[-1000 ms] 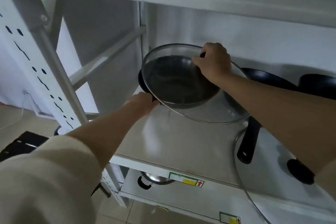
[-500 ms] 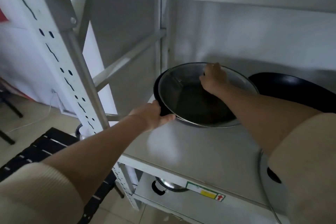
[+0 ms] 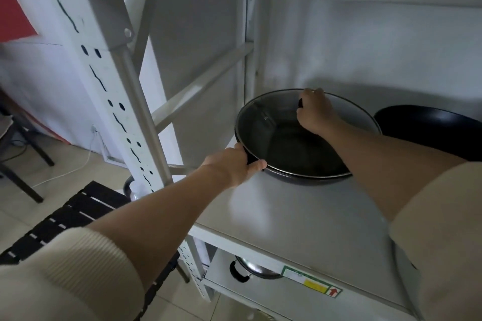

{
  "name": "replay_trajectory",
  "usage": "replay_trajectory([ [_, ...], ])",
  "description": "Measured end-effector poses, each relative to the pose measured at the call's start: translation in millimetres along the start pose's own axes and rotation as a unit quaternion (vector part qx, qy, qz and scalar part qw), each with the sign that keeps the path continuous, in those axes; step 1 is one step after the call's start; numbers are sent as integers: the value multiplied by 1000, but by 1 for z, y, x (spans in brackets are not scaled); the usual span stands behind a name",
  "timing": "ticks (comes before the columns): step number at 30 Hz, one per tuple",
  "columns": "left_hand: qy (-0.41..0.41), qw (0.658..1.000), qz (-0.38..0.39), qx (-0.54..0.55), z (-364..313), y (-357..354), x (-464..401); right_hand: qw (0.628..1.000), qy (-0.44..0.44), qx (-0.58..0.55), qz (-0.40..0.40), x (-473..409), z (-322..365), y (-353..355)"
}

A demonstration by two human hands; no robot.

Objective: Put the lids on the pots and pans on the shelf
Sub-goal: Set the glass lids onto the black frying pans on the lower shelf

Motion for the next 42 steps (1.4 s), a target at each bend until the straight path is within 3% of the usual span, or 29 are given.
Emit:
replay_trajectory([
  [12, -6, 1000, 0, -25, 3, -1, 1, 999, 8, -24, 49, 14, 2, 4],
  [19, 47, 991, -126, -14, -21, 19, 24, 998, 26, -22, 45, 50, 9, 22],
  [29, -105, 965, -211, -112, -108, 27, 106, 999, -10, 30, 3, 175, -51, 111],
  [38, -196, 961, -149, -123, -251, -27, 147, 988, -139, 58, 15, 295, -157, 158],
  [42, -173, 970, -121, -123, -281, -52, 154, 988, -148, 46, 21, 317, -175, 144],
])
Point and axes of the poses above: each hand's wrist, its own x-axis away from the middle knuckle, its own y-axis out of the back of the hand, z = x × y, the point moved 1 cm from there along -x, towards the middle knuckle, and after that the axes turned 13 degrees about y, right-handed, at the moved point
